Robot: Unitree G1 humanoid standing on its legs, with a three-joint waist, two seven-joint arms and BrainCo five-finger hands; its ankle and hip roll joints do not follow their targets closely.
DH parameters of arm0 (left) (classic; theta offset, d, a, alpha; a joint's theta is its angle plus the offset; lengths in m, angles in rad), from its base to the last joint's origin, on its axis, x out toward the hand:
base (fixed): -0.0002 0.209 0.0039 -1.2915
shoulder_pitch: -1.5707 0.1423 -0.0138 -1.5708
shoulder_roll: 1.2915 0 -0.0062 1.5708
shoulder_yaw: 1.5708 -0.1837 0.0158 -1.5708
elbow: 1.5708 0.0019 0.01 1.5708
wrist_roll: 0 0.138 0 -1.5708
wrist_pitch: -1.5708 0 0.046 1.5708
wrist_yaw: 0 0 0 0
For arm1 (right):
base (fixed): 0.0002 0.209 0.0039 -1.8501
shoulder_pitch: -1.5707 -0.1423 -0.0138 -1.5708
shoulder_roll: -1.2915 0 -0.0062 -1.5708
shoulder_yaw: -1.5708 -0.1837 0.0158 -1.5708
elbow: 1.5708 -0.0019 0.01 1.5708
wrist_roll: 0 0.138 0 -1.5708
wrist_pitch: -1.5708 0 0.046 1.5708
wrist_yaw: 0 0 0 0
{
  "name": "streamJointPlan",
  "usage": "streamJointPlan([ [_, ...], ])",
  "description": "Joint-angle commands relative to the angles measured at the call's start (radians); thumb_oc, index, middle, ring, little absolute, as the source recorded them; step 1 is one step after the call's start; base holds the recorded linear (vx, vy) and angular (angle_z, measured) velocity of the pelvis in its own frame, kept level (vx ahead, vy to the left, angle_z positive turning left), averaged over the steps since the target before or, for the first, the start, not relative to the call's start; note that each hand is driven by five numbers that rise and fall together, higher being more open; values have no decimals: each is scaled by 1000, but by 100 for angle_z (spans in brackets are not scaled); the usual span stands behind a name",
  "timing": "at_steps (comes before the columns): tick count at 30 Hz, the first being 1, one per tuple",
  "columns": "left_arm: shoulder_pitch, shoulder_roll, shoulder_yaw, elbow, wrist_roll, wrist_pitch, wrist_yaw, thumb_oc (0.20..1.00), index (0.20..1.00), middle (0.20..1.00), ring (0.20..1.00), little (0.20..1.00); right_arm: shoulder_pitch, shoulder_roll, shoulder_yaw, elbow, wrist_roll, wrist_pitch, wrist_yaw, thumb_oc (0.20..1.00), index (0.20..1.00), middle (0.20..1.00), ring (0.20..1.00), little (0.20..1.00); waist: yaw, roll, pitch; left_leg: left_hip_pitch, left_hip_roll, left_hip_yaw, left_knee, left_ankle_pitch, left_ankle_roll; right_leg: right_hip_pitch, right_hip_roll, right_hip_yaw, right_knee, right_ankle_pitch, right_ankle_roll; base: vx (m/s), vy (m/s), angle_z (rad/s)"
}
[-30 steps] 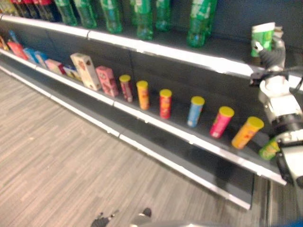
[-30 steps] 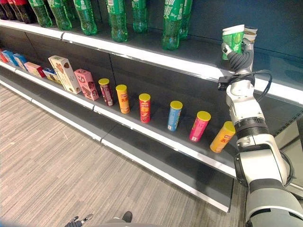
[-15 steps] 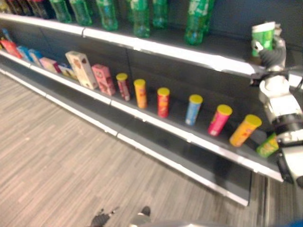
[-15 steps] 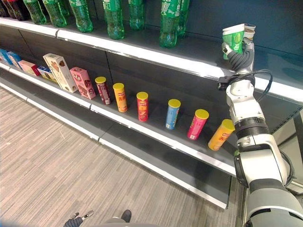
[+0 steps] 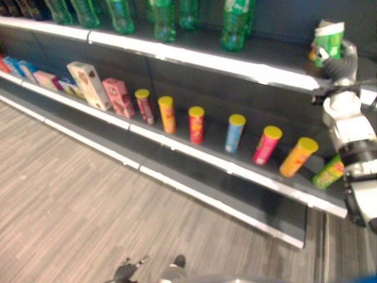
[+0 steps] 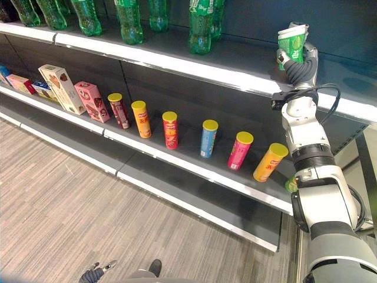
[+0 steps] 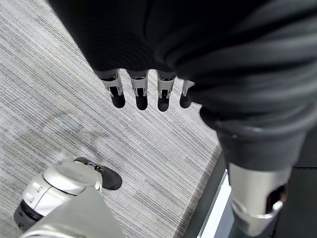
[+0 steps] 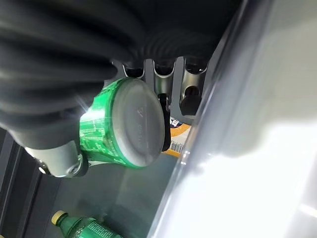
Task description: Put the goods on the table back onto the shelves and tidy them up.
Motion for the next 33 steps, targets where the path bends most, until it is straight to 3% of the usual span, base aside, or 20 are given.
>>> streamJointPlan([
  [1, -26, 39, -34, 16, -18, -28, 18, 1000, 1000, 1000, 1000, 1000, -88, -48, 60, 8, -23, -28, -8, 200, 200, 200, 200, 200, 18, -25, -19, 58, -20, 55, 2, -121, 13, -19, -43, 10, 63, -26, 6, 0, 0, 0],
  [8, -22, 38, -33, 14, -20, -30, 20, 1000, 1000, 1000, 1000, 1000, -89, -42, 64, 6, -22, -26, -8, 200, 200, 200, 200, 200, 18, -23, -19, 60, -20, 58, 1, -122, 16, -20, -44, 14, 61, -24, 7, 0, 0, 0],
  [9, -22, 38, -33, 14, -20, -30, 20, 1000, 1000, 1000, 1000, 1000, -89, -40, 65, 6, -22, -27, -8, 376, 376, 376, 376, 376, 18, -23, -18, 60, -20, 59, 1, -122, 16, -20, -44, 15, 61, -24, 7, 0, 0, 0],
  [10, -21, 37, -32, 13, -21, -29, 20, 1000, 1000, 1000, 1000, 1000, -88, -39, 65, 7, -21, -27, -7, 473, 473, 473, 473, 473, 19, -23, -18, 59, -20, 60, 1, -122, 16, -21, -44, 15, 61, -24, 8, 0, 0, 0],
  [14, -20, 37, -32, 13, -20, -29, 22, 1000, 1000, 1000, 1000, 1000, -91, -34, 66, 13, -15, -25, -6, 580, 580, 580, 580, 580, 18, -22, -17, 59, -22, 61, 1, -123, 17, -23, -46, 18, 62, -23, 9, -7, 7, -4],
  [15, -19, 37, -32, 13, -20, -29, 22, 1000, 1000, 1000, 1000, 1000, -91, -34, 65, 14, -14, -24, -6, 746, 746, 746, 746, 746, 19, -22, -17, 59, -22, 61, 1, -123, 17, -23, -46, 18, 62, -22, 9, 0, 0, 0],
  [18, -16, 37, -31, 11, -20, -29, 22, 1000, 1000, 1000, 1000, 1000, -89, -31, 64, 12, -12, -25, -6, 784, 784, 784, 784, 784, 19, -22, -18, 59, -23, 61, 1, -125, 18, -23, -46, 20, 62, -22, 9, 0, 0, 0],
  [23, -15, 37, -33, 6, -21, -27, 21, 1000, 1000, 1000, 1000, 1000, -90, -31, 67, 11, -11, -23, -3, 1000, 1000, 1000, 1000, 1000, 20, -22, -19, 62, -24, 61, 1, -125, 18, -21, -47, 21, 62, -22, 10, 0, 0, 0],
  [33, -17, 36, -31, 5, -23, -27, 22, 1000, 1000, 1000, 1000, 1000, -93, -35, 68, 8, -6, -26, -6, 1000, 1000, 1000, 1000, 1000, 19, -26, -16, 61, -24, 63, 0, -126, 19, -25, -48, 25, 60, -19, 11, 0, 0, 0],
])
